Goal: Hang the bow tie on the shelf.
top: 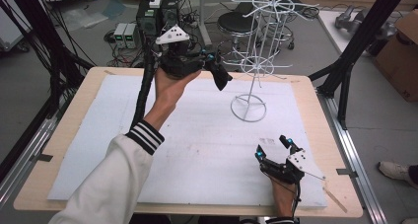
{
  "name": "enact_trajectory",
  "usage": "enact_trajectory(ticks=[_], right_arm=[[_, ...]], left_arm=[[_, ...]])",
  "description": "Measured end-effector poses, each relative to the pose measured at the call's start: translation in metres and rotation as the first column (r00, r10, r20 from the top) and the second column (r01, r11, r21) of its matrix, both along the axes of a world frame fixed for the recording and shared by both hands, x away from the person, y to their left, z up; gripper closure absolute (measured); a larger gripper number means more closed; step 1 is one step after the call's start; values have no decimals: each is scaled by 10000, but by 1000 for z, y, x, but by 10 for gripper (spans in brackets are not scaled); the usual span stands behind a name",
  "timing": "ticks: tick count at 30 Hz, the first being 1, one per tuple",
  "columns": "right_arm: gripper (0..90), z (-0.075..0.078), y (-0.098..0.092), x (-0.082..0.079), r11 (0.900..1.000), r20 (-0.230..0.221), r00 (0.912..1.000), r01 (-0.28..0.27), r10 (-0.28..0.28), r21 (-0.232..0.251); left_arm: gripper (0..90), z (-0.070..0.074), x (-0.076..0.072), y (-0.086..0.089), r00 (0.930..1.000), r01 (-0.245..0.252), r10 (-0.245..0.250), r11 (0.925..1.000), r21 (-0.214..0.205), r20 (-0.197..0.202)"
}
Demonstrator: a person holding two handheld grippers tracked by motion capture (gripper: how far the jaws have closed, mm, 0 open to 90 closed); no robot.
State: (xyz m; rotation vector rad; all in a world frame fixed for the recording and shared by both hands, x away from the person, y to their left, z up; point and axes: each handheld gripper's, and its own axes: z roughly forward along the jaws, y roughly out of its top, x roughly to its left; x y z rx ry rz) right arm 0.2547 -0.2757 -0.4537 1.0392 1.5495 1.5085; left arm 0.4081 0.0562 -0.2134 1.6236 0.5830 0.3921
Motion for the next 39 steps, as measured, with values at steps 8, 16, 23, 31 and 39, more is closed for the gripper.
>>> enact_trajectory(ticks=[8, 16, 23, 31, 39], right_arm=[[107, 0, 0, 0, 10000, -3, 10000, 1, -1, 0], [108, 0, 0, 0, 10000, -9, 10000, -13, 13, 33], [107, 0, 0, -1, 10000, -5, 10000, -18, 18, 34], [108, 0, -1, 0, 10000, 88, 10000, -9, 10, -30], [108, 0, 0, 0, 10000, 94, 10000, -16, 16, -27]], left_arm=[[882, 4, 8, -19, 10000, 98, -98, 9999, -93, 9], [882, -7, 16, -32, 9997, 106, -106, 9999, 19, -204], [882, -22, 20, -39, 9992, 65, -56, 9997, 231, -390], [882, -38, 22, -39, 9981, 51, -22, 9988, 482, -608], [882, -57, 22, -38, 9960, 81, -22, 9978, 658, -890]])
